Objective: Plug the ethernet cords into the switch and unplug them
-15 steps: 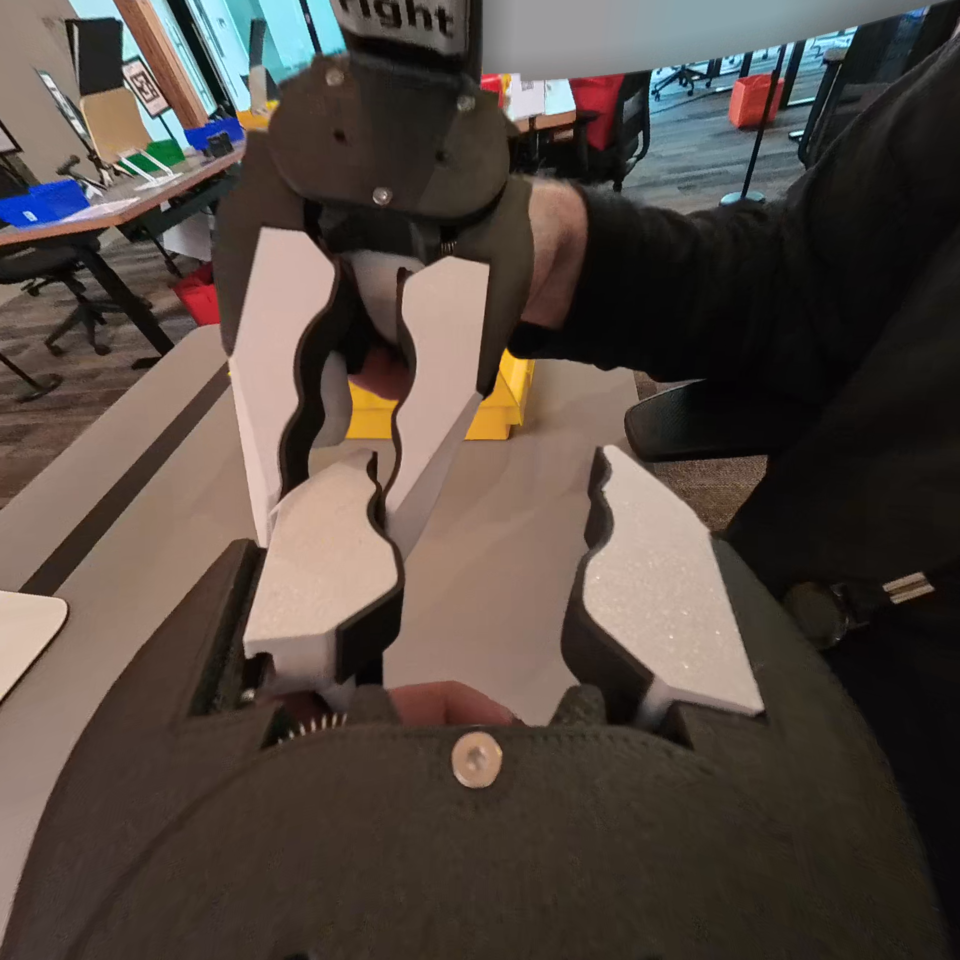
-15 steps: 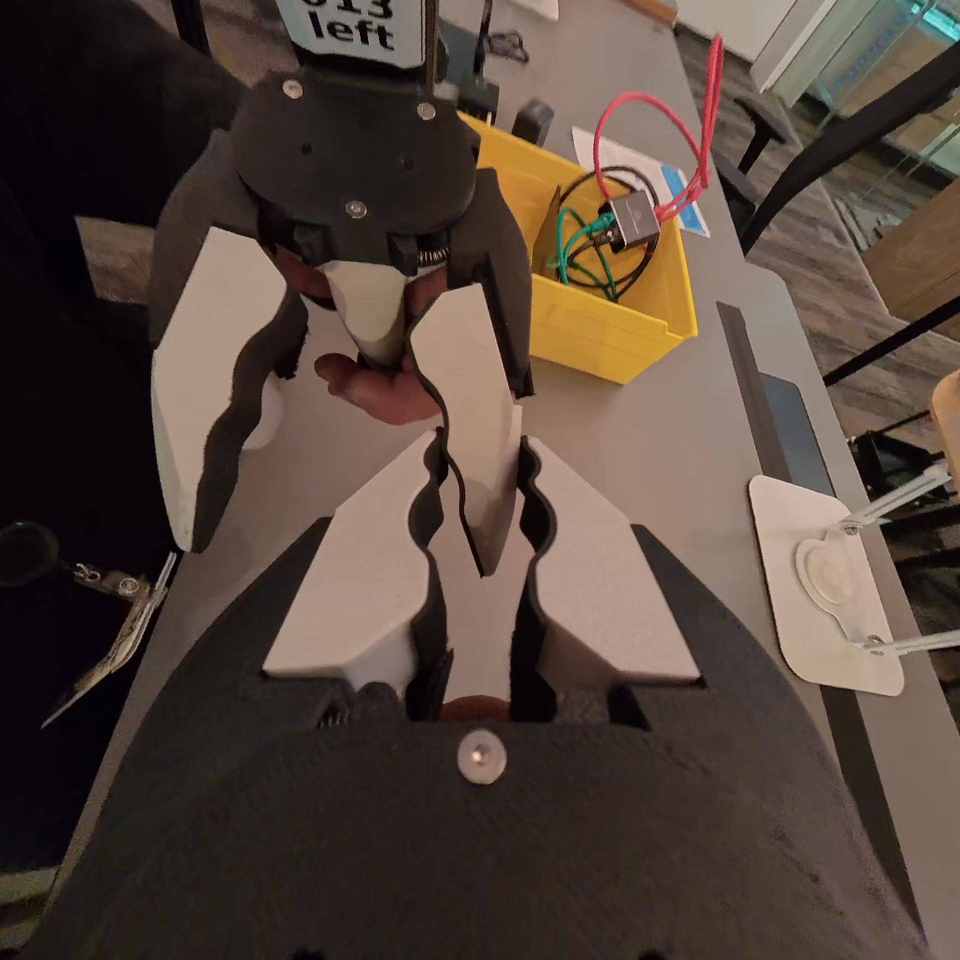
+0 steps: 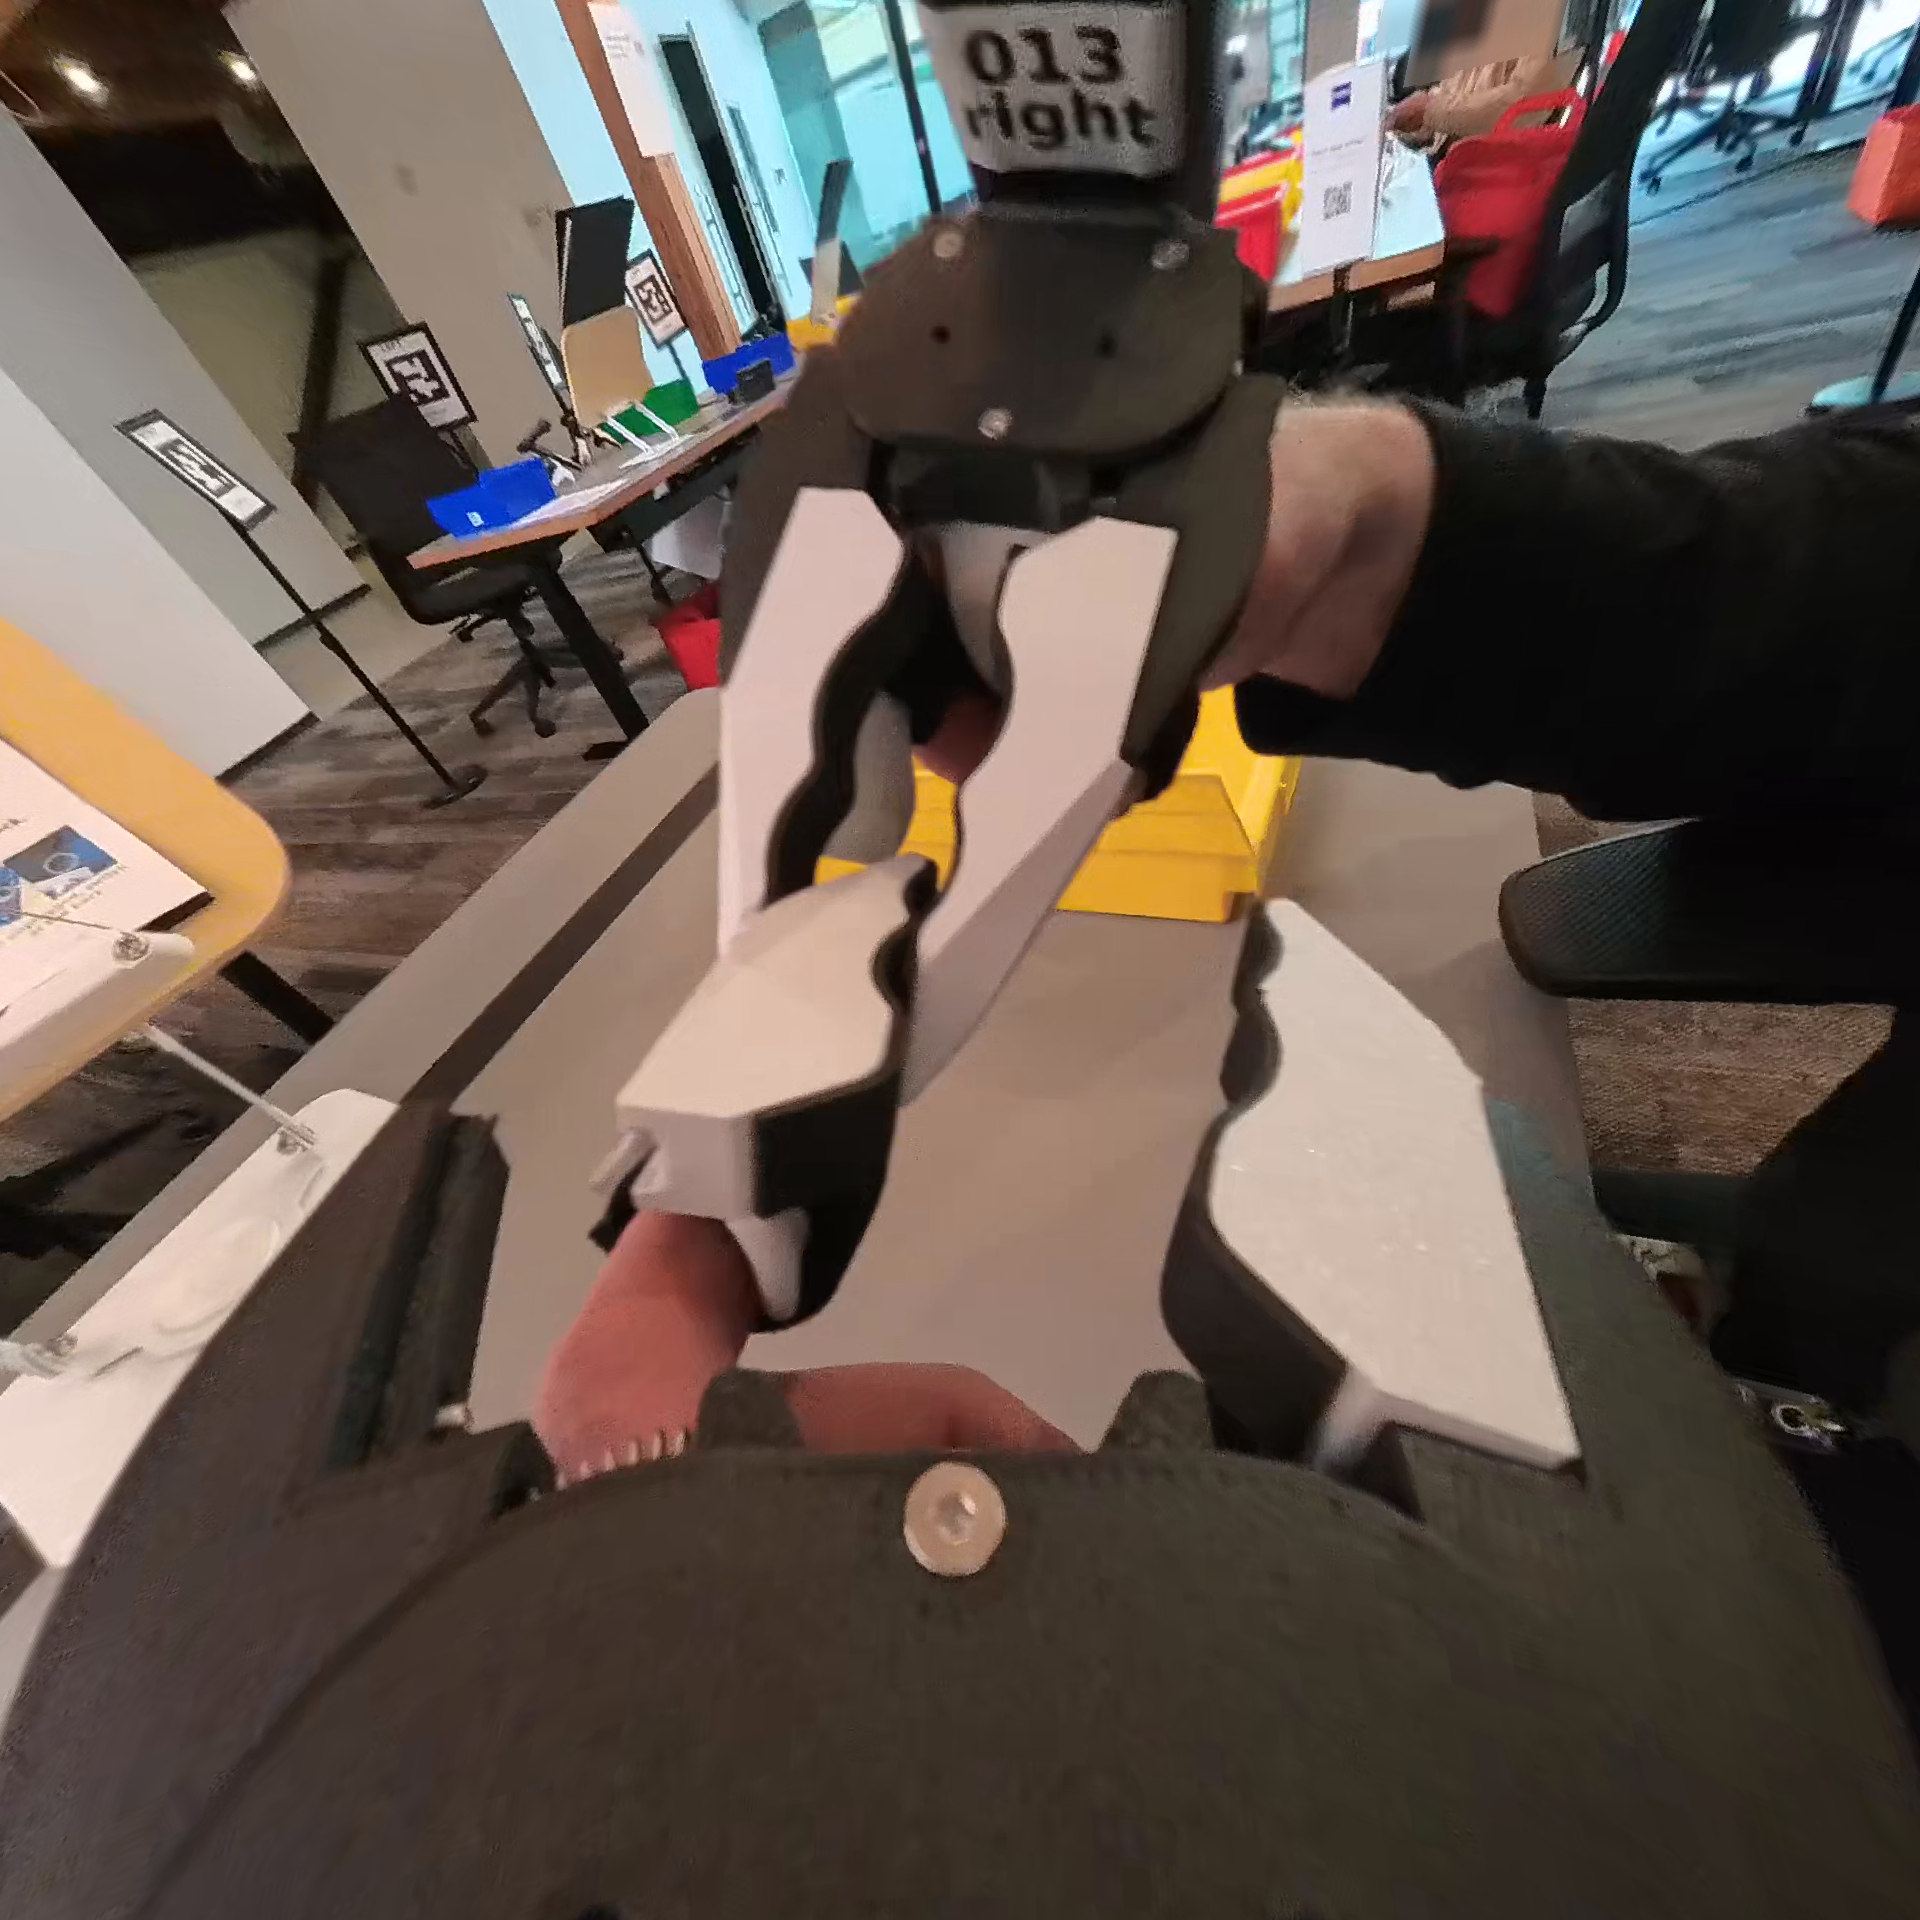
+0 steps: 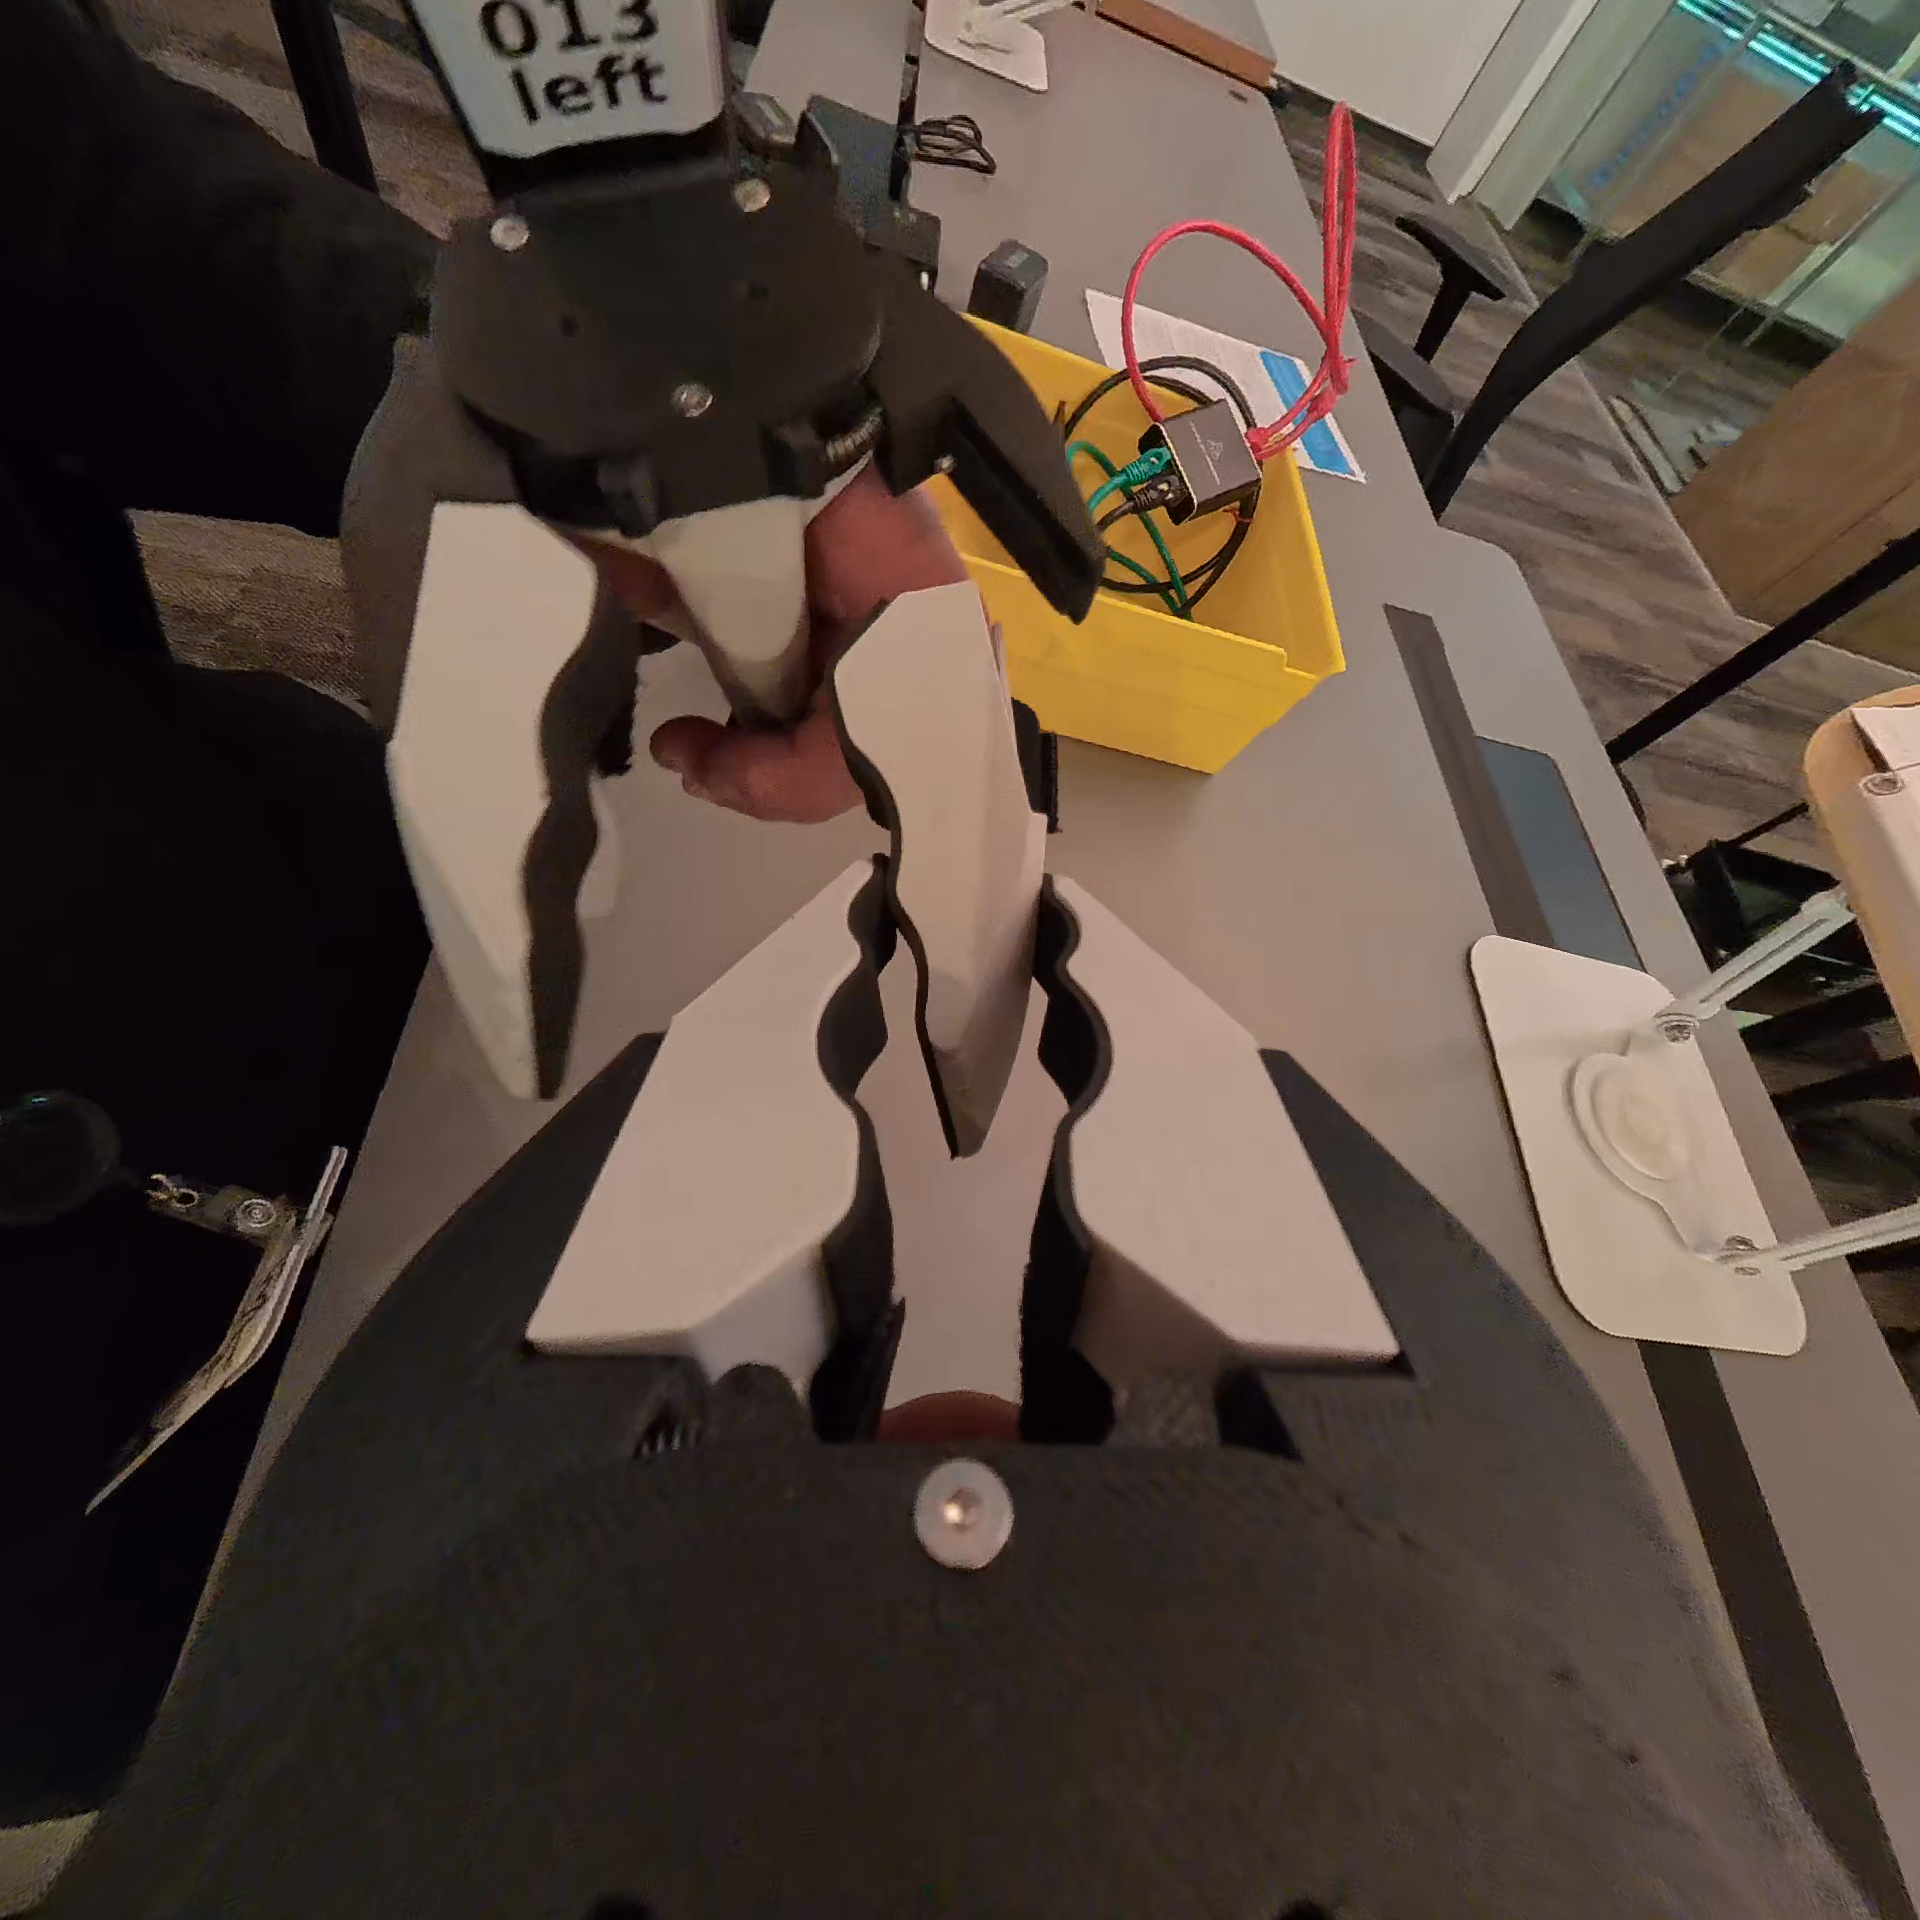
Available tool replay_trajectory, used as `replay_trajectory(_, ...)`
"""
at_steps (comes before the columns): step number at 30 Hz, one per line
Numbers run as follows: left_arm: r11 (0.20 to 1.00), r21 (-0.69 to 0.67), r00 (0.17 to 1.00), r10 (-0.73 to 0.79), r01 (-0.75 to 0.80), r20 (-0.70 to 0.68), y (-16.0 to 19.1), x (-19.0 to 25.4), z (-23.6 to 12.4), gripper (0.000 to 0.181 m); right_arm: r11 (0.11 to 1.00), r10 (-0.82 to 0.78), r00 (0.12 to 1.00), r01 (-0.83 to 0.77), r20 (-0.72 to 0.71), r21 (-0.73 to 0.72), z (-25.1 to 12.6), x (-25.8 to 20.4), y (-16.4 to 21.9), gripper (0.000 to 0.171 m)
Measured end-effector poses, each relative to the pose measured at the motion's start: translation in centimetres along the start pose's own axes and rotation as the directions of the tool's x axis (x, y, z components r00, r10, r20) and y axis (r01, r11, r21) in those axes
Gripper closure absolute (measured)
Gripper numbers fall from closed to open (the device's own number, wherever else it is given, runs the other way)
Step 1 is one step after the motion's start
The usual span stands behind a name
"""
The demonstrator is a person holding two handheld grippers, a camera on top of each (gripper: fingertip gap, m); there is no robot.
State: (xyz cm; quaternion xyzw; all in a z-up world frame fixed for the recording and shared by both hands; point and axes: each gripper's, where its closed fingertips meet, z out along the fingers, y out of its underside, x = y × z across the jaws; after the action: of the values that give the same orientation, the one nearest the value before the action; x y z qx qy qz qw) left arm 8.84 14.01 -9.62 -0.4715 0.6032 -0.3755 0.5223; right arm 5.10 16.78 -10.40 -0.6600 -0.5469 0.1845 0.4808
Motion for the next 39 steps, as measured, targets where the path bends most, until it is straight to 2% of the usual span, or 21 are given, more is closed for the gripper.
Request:
replay_trajectory(4, 1.0, 0.013, 1.0, 0.003, -0.003, 0.006, -0.5, 0.0, -0.2, 0.079, 1.0, 0.001, 1.0, -0.001, 0.016, 0.003, -0.3, 0.2, 0.5, 0.147)
replay_trajectory(8, 0.996, -0.006, 0.994, 0.091, -0.091, 0.052, -0.4, -0.3, -0.3, 0.077, 0.998, -0.061, 0.998, 0.061, -0.01, 0.018, -1.0, 0.9, 0.5, 0.147)
replay_trajectory(11, 0.989, -0.042, 0.986, 0.142, -0.139, 0.088, 0.0, -0.8, -0.3, 0.071, 0.994, -0.112, 0.993, 0.111, -0.022, -0.023, -1.3, 1.1, 0.9, 0.147)
replay_trajectory(14, 0.976, -0.075, 0.972, 0.213, -0.207, 0.094, 0.3, -0.7, -0.2, 0.07, 0.991, -0.134, 0.991, 0.134, -0.009, 0.009, -1.7, 1.0, 0.4, 0.147)
replay_trajectory(16, 0.947, -0.135, 0.95, 0.303, -0.292, 0.071, 1.1, -0.1, 0.0, 0.07, 0.981, -0.194, 0.98, 0.194, -0.044, 0.002, -2.0, 1.3, 0.2, 0.147)
replay_trajectory(19, 0.92, -0.129, 0.926, 0.376, -0.369, 0.036, 1.2, 0.9, -0.1, 0.079, 0.946, -0.323, 0.939, 0.322, -0.119, -0.029, -2.2, 1.5, -0.4, 0.147)
replay_trajectory(23, 0.863, -0.176, 0.874, 0.485, -0.473, 0.031, 1.9, 1.0, -0.2, 0.081, 0.889, -0.459, 0.874, 0.449, -0.163, -0.091, -2.2, 1.1, -0.8, 0.147)
replay_trajectory(28, 0.848, -0.171, 0.862, 0.506, -0.501, -0.02, 2.4, 1.9, -0.1, 0.085, 0.85, -0.527, 0.827, 0.51, -0.195, -0.135, -2.5, 1.4, -1.1, 0.147)
replay_trajectory(33, 0.869, -0.123, 0.876, 0.482, -0.48, -0.013, 1.9, 2.2, -0.1, 0.089, 0.854, -0.52, 0.836, 0.504, -0.176, -0.129, -2.5, 1.3, -1.2, 0.147)
replay_trajectory(39, 0.887, -0.078, 0.889, 0.457, -0.456, -0.008, 1.2, 2.3, -0.2, 0.088, 0.894, -0.449, 0.886, 0.446, -0.114, -0.052, -2.5, 0.7, -1.3, 0.147)
